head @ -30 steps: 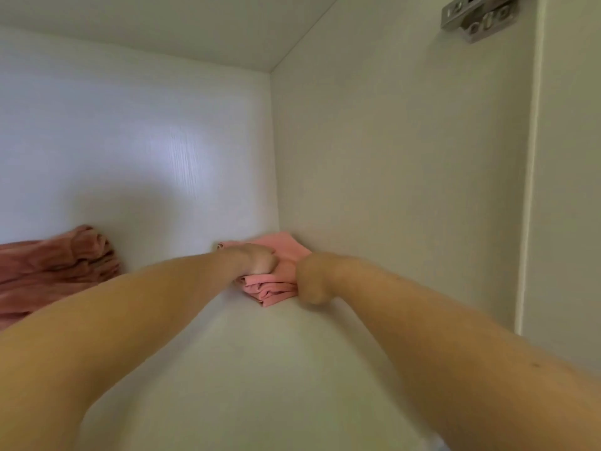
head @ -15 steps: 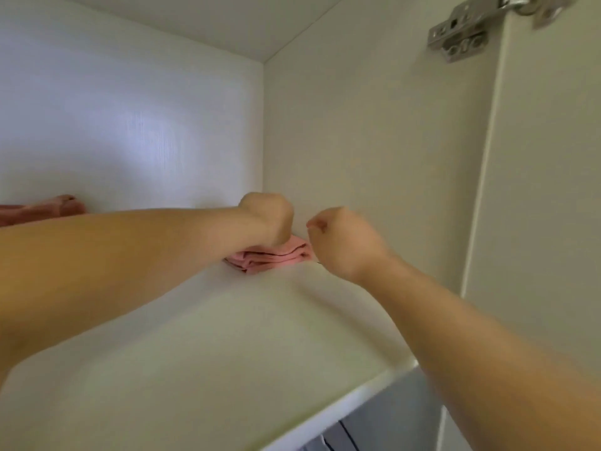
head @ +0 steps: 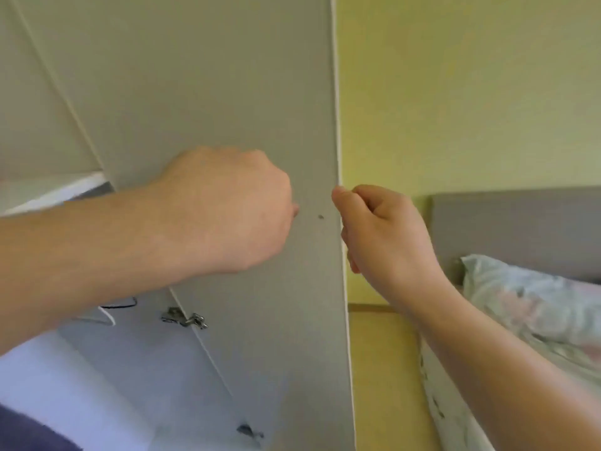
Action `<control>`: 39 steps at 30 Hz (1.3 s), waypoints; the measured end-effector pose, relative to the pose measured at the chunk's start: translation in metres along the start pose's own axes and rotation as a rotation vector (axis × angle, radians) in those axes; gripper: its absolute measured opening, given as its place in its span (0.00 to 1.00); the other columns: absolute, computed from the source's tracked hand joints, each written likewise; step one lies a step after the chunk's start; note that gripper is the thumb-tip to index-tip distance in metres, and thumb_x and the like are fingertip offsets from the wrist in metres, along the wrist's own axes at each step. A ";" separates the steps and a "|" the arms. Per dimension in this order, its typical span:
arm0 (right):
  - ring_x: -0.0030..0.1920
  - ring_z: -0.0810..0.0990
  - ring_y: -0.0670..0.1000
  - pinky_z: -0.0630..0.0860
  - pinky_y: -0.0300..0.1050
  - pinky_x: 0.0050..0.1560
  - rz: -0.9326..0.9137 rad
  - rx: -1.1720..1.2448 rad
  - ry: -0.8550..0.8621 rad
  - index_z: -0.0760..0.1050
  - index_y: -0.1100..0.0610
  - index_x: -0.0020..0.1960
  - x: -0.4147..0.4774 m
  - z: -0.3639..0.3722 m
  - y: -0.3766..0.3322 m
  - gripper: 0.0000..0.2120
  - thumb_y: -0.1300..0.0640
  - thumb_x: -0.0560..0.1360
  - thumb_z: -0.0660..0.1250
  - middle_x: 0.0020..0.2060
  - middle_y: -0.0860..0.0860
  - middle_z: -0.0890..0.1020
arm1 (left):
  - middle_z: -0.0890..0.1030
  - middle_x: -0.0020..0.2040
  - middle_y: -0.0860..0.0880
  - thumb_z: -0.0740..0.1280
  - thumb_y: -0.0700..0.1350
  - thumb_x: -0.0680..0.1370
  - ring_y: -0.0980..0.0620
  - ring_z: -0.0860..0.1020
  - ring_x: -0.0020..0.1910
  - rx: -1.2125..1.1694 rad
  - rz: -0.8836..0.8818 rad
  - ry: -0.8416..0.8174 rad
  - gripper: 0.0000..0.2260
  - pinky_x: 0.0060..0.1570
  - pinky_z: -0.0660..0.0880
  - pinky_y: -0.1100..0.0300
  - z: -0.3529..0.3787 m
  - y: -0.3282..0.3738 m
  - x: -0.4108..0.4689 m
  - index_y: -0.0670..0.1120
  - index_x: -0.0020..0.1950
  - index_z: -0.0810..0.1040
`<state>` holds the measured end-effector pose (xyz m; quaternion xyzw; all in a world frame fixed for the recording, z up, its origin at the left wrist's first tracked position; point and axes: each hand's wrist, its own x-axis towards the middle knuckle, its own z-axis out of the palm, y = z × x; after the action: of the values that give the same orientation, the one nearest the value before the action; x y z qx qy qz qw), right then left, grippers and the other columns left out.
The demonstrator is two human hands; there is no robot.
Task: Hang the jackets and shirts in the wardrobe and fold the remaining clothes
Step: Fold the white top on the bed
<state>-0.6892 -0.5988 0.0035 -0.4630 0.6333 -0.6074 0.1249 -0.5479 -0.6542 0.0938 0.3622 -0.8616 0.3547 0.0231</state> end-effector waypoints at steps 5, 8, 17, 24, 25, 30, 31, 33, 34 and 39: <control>0.29 0.67 0.51 0.69 0.58 0.30 0.350 -0.087 0.297 0.65 0.63 0.36 -0.100 -0.146 0.105 0.21 0.46 0.76 0.60 0.27 0.52 0.70 | 0.69 0.24 0.49 0.55 0.65 0.80 0.52 0.70 0.24 -0.685 0.290 0.070 0.27 0.26 0.58 0.59 -0.006 0.194 -0.004 0.47 0.31 0.69; 0.30 0.65 0.51 0.63 0.54 0.33 0.576 -0.086 0.499 0.64 0.61 0.34 -0.165 -0.214 0.163 0.17 0.47 0.70 0.58 0.26 0.51 0.68 | 0.74 0.26 0.55 0.57 0.66 0.79 0.53 0.69 0.23 -1.101 0.436 -0.081 0.24 0.23 0.57 0.58 -0.009 0.317 -0.013 0.50 0.33 0.71; 0.30 0.65 0.51 0.60 0.49 0.34 1.112 -0.125 0.941 0.62 0.56 0.30 -0.346 -0.321 0.292 0.19 0.54 0.77 0.61 0.23 0.49 0.66 | 0.70 0.30 0.50 0.59 0.58 0.83 0.44 0.74 0.36 -0.978 0.999 -0.461 0.24 0.32 0.61 0.52 0.020 0.607 -0.058 0.46 0.31 0.67; 0.34 0.72 0.54 0.67 0.46 0.36 1.472 0.019 1.144 0.68 0.57 0.33 -0.441 -0.338 0.370 0.20 0.50 0.81 0.58 0.31 0.55 0.74 | 0.73 0.32 0.50 0.59 0.53 0.82 0.49 0.72 0.32 -0.692 1.207 -0.687 0.20 0.29 0.62 0.57 0.070 0.746 -0.078 0.48 0.32 0.67; 0.34 0.73 0.55 0.67 0.47 0.37 1.525 0.050 1.155 0.69 0.57 0.34 -0.451 -0.338 0.382 0.19 0.51 0.81 0.58 0.32 0.55 0.75 | 0.73 0.33 0.50 0.59 0.53 0.82 0.49 0.72 0.32 -0.645 1.224 -0.724 0.19 0.29 0.62 0.57 0.078 0.765 -0.079 0.48 0.33 0.67; 0.36 0.77 0.55 0.71 0.45 0.34 1.738 0.247 1.189 0.74 0.60 0.41 -0.487 -0.337 0.448 0.12 0.57 0.80 0.58 0.37 0.56 0.79 | 0.83 0.46 0.45 0.60 0.47 0.82 0.44 0.83 0.42 -0.544 1.203 -1.048 0.12 0.41 0.81 0.52 0.108 0.852 -0.074 0.43 0.49 0.79; 0.39 0.80 0.56 0.73 0.46 0.34 1.783 0.286 1.174 0.75 0.62 0.44 -0.491 -0.338 0.460 0.11 0.59 0.80 0.57 0.40 0.57 0.80 | 0.84 0.48 0.44 0.60 0.46 0.82 0.45 0.83 0.41 -0.546 1.167 -1.115 0.11 0.41 0.80 0.54 0.115 0.864 -0.074 0.42 0.52 0.80; 0.47 0.82 0.59 0.80 0.50 0.41 1.843 0.337 1.151 0.78 0.62 0.52 -0.503 -0.341 0.486 0.11 0.61 0.81 0.57 0.48 0.59 0.82 | 0.84 0.49 0.44 0.62 0.45 0.82 0.47 0.81 0.39 -0.545 1.104 -1.200 0.10 0.38 0.77 0.56 0.131 0.886 -0.076 0.41 0.55 0.80; 0.49 0.82 0.60 0.81 0.52 0.47 1.867 0.357 1.154 0.78 0.62 0.55 -0.511 -0.342 0.499 0.12 0.62 0.81 0.56 0.50 0.60 0.81 | 0.84 0.50 0.44 0.62 0.44 0.82 0.47 0.81 0.39 -0.542 1.074 -1.234 0.10 0.38 0.76 0.57 0.140 0.896 -0.078 0.41 0.55 0.80; 0.47 0.78 0.57 0.80 0.55 0.53 1.887 0.721 1.521 0.73 0.58 0.51 -0.552 -0.343 0.556 0.03 0.64 0.80 0.62 0.46 0.54 0.75 | 0.84 0.47 0.43 0.63 0.43 0.82 0.47 0.80 0.36 -0.484 1.007 -1.353 0.07 0.35 0.74 0.58 0.182 0.920 -0.095 0.41 0.52 0.80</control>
<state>-0.8800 -0.0591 -0.6324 0.6931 0.4271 -0.5322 0.2323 -1.0280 -0.2636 -0.6172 0.0568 -0.7997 -0.1607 -0.5757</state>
